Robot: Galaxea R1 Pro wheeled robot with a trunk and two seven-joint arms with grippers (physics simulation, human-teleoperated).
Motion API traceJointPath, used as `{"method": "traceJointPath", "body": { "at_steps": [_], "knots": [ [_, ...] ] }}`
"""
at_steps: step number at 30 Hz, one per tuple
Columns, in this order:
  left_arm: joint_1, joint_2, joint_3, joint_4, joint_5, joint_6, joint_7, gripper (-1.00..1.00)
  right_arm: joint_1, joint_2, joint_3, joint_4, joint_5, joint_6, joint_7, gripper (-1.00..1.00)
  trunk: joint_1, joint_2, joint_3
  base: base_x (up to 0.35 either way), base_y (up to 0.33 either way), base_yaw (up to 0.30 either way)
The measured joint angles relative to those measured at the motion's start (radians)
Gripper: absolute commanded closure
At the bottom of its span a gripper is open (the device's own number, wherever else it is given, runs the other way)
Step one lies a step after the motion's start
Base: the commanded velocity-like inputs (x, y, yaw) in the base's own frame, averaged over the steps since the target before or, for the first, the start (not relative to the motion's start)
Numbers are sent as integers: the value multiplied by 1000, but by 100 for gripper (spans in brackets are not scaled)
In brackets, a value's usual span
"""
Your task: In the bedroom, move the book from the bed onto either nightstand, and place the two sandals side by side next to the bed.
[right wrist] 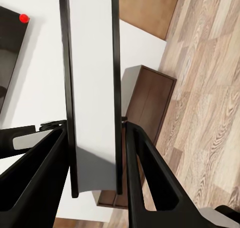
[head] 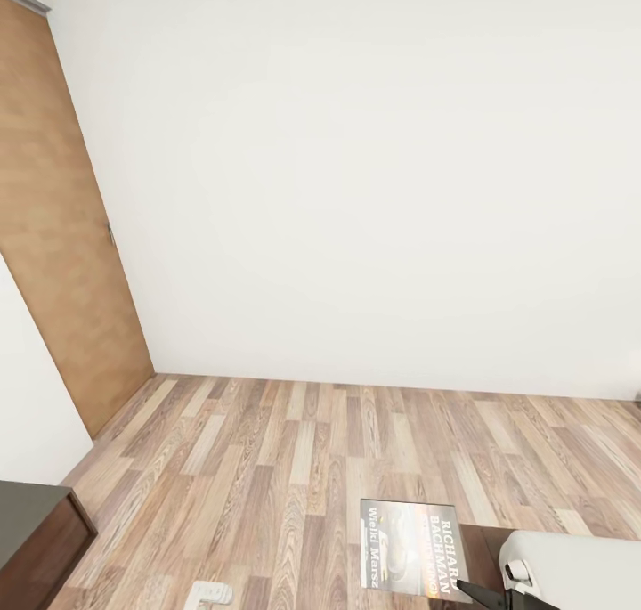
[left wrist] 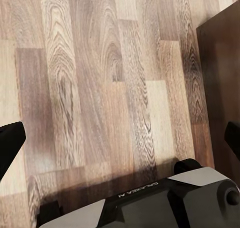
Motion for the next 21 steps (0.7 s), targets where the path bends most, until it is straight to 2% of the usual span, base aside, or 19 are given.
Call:
{"method": "traceJointPath", "body": {
  "at_steps": [21],
  "knots": [
    [0,0,0,0,0,0,0,-100,0,1,0,0,0,0,-1,100,0,0,25,0,0,0]
  ]
}}
